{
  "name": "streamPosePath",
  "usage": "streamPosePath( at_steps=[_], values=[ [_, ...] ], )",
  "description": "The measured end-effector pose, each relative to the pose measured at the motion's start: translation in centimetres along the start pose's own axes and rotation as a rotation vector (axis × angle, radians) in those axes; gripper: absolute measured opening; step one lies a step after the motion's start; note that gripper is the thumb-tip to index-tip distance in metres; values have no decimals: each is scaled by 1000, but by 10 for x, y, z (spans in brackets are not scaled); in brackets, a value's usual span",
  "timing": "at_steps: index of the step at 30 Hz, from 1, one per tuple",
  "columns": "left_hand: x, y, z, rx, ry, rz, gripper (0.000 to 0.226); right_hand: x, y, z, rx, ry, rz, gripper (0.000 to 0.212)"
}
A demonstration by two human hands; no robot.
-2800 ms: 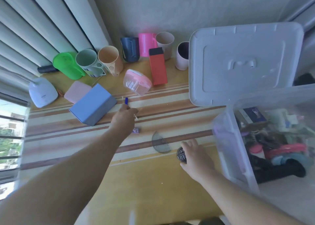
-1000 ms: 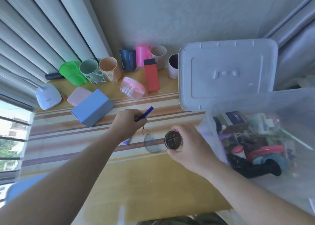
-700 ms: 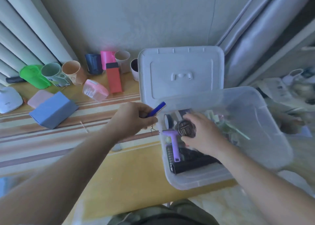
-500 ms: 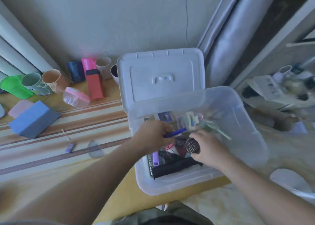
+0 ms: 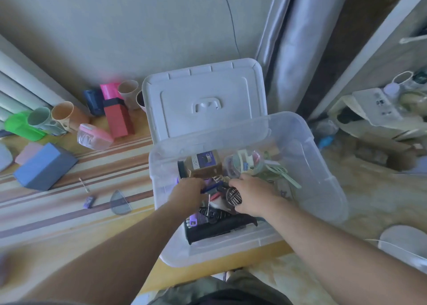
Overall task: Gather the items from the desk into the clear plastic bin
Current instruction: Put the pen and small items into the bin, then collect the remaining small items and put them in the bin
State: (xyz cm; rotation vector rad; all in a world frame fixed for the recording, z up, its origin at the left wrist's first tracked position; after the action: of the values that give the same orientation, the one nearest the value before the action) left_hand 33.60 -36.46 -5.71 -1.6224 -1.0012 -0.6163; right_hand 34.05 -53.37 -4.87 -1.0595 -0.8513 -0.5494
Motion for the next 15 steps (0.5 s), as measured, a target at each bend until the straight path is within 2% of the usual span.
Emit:
streamPosePath(
  at_steps=[4,9,12,15],
  values=[
    [-8,-11,5,15,119,33,39,-4,4,7,7,28,-4,74],
    [-1,-21,4,-19,25,5,38,-6,8,3,-12,82,3,79],
    [33,-35,-5,-116,-95,-128,36,2,7,6,-16,108,-25,79],
    [80,-61,-2,-265,-248,-332,27,25,11,29,42,133,-94,63]
  ],
)
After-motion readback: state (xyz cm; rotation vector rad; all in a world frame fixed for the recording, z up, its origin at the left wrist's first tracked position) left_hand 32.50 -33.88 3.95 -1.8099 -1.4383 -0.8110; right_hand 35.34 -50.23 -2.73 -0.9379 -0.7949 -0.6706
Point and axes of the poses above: each hand's wrist, its own y-axis towards the middle knuckle, its own x-axis out of the back of the hand, z = x × y, the point moved 10 cm from there along y, towards the middle knuckle, and after that the axes turned 3 degrees about -y, right-handed, at the moved point
